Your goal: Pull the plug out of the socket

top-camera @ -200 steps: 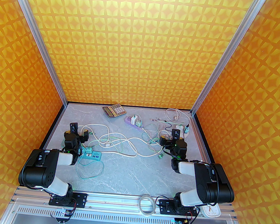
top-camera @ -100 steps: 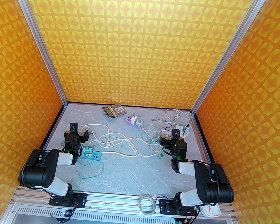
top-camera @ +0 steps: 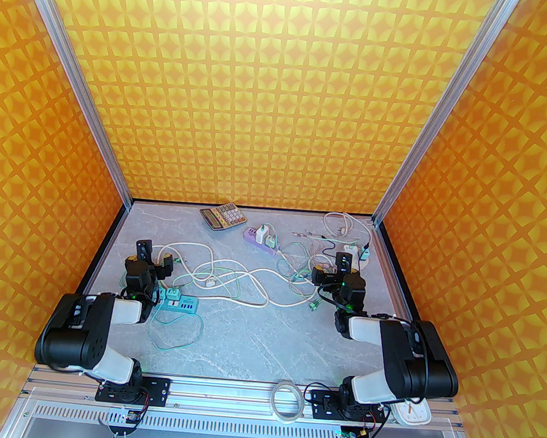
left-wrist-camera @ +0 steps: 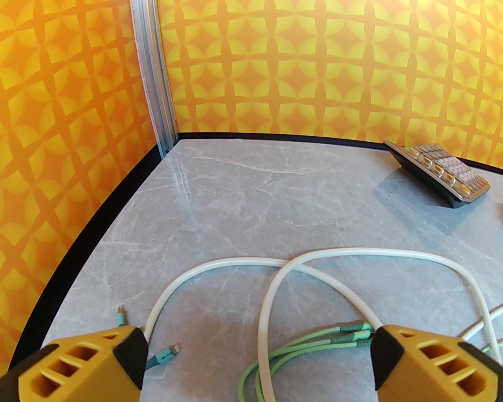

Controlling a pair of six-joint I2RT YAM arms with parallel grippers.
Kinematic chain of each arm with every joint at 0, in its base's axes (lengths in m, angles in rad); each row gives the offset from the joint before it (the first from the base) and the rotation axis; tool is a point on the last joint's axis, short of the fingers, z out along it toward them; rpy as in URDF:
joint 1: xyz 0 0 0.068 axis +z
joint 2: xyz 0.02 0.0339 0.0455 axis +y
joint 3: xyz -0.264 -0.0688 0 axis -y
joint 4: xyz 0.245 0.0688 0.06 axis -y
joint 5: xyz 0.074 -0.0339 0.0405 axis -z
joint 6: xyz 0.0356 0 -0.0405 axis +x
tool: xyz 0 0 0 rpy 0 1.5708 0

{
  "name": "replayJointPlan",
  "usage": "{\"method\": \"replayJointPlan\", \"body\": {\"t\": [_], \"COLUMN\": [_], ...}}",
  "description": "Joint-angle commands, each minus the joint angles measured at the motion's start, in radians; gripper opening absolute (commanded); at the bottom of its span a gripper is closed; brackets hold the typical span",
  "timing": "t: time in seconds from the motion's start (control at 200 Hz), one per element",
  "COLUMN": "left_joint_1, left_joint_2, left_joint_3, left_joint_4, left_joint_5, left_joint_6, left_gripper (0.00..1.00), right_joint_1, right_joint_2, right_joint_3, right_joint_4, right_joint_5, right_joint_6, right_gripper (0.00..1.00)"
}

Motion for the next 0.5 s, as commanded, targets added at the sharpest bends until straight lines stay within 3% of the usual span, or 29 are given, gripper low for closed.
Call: {"method": "replayJointPlan", "body": {"t": [0.0,0.15,0.27,0.495], "left_joint_1": [-0.001,0.004,0.004,0.003], "left_joint_2": [-0.13,-0.253,-0.288,-0.433], "left_joint_3": [0.126,0.397,0.617,0.707], "left_joint_4": [-0.304,-0.796,-1.133,-1.254], "left_joint_5": [-0.041,-0.079,-0.076,0.068], "left_joint_6": [-0.048,-0.268,-0.409,-0.453], "left_gripper": [0.99,0.99,0.99,0.99], "right_joint_1": [0.005,0.005,0.005,0.005], "right_joint_2": [-0.176,-0.378,-0.504,-0.556], "right_joint_3": [0.078,0.102,0.163,0.335], "right_joint_4": [-0.284,-0.438,-0.611,-0.787], "right_joint_5": [0.103,0.207,0.219,0.043], "right_joint_6": [0.089,0.245,0.416,0.47], "right_gripper": [0.98,0.98,0.98,0.98]}}
